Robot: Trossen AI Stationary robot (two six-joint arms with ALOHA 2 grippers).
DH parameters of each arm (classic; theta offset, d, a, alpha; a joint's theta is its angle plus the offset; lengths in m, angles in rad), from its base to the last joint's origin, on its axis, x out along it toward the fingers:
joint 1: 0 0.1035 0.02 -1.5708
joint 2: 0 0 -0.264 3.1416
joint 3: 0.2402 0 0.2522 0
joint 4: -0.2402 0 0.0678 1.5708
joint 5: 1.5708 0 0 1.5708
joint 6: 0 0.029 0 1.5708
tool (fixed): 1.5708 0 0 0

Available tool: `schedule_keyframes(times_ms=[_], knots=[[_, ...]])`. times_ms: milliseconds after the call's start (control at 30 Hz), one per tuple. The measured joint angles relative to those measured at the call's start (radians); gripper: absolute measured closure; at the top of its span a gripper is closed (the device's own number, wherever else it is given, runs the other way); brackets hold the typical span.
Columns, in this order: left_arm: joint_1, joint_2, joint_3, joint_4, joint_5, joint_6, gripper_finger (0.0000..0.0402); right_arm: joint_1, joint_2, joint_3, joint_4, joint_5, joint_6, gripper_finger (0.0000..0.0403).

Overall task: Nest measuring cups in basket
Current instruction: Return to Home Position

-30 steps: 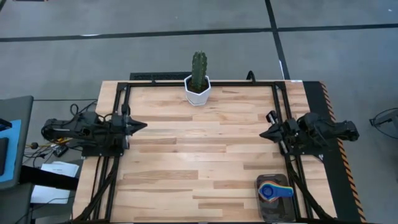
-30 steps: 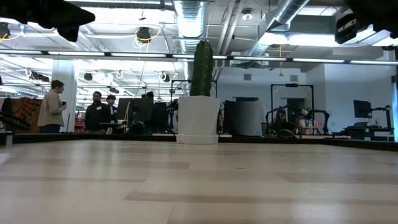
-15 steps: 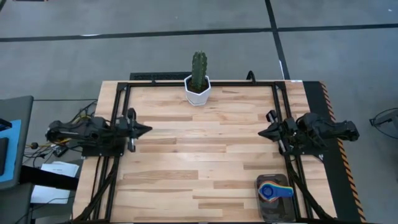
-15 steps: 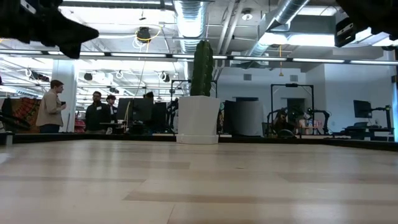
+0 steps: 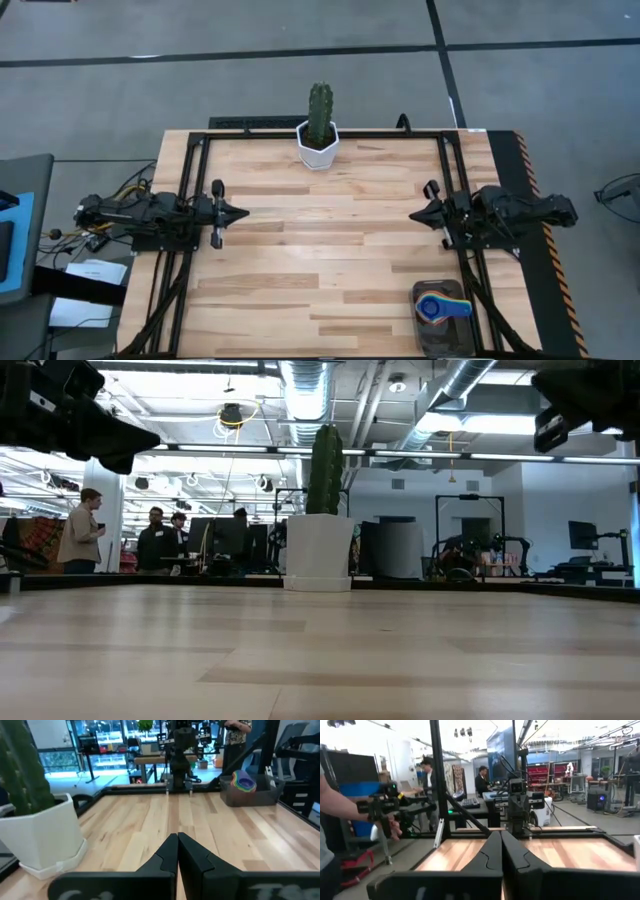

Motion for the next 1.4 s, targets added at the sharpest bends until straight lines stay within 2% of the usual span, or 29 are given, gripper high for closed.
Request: schedule_keyframes(times_ms=[133,367,633,800,967,1133,1300,1400], knots=[[0.0,0.0,0.0,-0.009,0.02,-0.018,0.0401,-0.013,0.0,-0.082,0.119,0.0,0.076,0.0397],[0.0,0.0,-0.009,-0.002,0.024,-0.013,0.0401,-0.044,-0.002,-0.087,0.113,-0.003,0.046,0.0398],[0.0,0.0,-0.054,0.056,0.047,-0.077,0.0401,-0.072,-0.002,-0.087,0.103,-0.035,0.015,0.0398],[0.0,0.001,-0.054,0.044,0.061,-0.078,0.0401,-0.072,-0.002,-0.088,0.068,-0.064,0.006,0.0394],[0.0,0.001,-0.055,0.03,0.133,-0.098,0.0401,-0.073,-0.002,-0.089,0.006,-0.053,-0.016,0.0398],[0.007,0.001,-0.055,0.028,0.147,-0.092,0.0401,-0.091,-0.002,-0.089,0.003,-0.053,-0.053,0.0393],[0.02,0.001,-0.055,0.017,0.21,-0.108,0.0401,-0.12,-0.002,-0.089,-0.056,-0.058,-0.065,0.0398],[0.02,0.001,-0.056,0.017,0.209,-0.124,0.0401,-0.136,-0.002,-0.089,-0.055,-0.104,-0.066,0.0398]])
